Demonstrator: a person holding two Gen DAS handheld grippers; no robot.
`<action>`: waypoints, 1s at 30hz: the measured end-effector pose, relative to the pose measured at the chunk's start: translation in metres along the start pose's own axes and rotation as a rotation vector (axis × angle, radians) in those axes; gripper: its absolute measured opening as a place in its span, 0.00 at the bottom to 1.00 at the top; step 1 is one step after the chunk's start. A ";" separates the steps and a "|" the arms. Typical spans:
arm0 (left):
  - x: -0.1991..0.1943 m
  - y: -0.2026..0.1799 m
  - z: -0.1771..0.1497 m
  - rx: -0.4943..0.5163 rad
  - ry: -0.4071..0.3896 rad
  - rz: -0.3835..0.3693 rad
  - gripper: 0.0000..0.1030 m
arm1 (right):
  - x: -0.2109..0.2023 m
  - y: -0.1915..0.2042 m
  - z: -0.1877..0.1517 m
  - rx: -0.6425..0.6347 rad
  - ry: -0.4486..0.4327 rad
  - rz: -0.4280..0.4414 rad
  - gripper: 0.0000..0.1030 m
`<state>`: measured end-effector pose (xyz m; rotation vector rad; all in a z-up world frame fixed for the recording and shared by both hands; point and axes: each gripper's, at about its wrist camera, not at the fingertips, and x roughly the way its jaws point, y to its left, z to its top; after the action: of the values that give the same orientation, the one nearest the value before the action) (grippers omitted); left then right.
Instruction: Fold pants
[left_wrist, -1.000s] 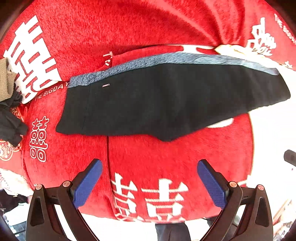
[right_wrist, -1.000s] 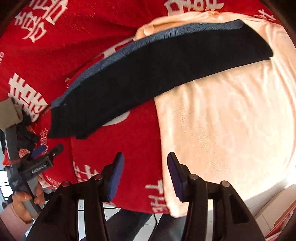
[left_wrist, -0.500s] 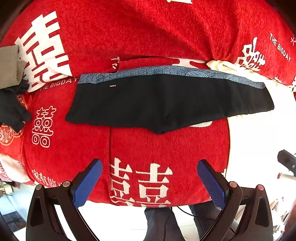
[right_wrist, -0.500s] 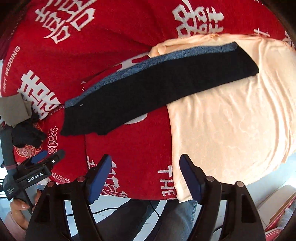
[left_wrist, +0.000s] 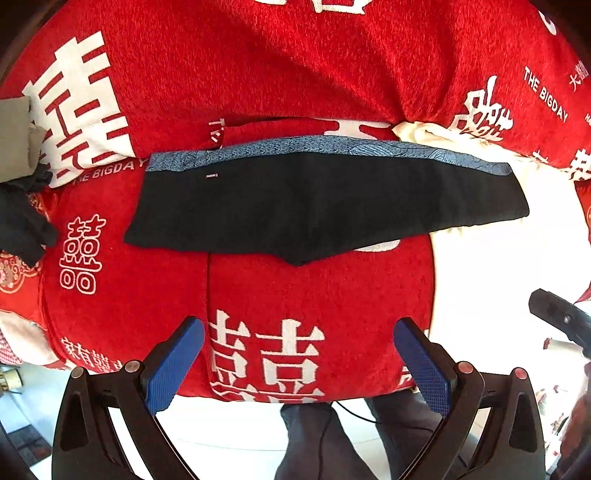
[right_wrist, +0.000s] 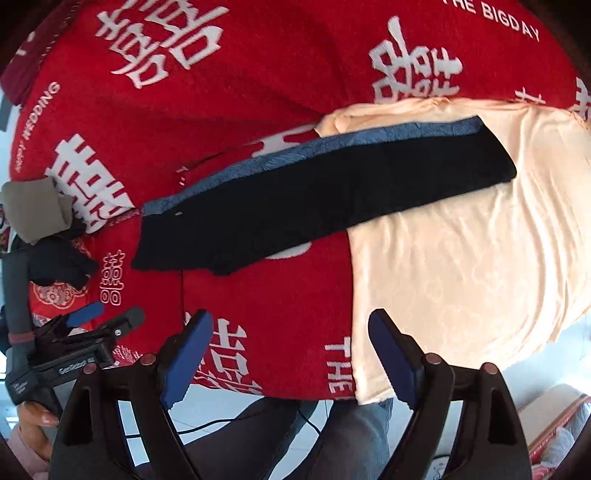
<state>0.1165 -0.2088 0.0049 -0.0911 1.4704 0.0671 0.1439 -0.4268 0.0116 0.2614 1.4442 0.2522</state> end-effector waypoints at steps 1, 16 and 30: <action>0.000 -0.001 0.000 -0.003 0.004 -0.002 1.00 | 0.002 -0.004 0.001 0.021 0.011 -0.001 0.86; -0.005 -0.043 0.017 -0.014 0.035 0.053 1.00 | 0.005 -0.064 0.028 0.134 0.040 0.093 0.86; 0.004 -0.077 0.040 -0.055 0.049 0.096 1.00 | -0.009 -0.155 0.068 0.232 -0.005 0.182 0.86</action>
<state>0.1646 -0.2815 0.0067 -0.0677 1.5213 0.1847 0.2127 -0.5778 -0.0228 0.5836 1.4471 0.2312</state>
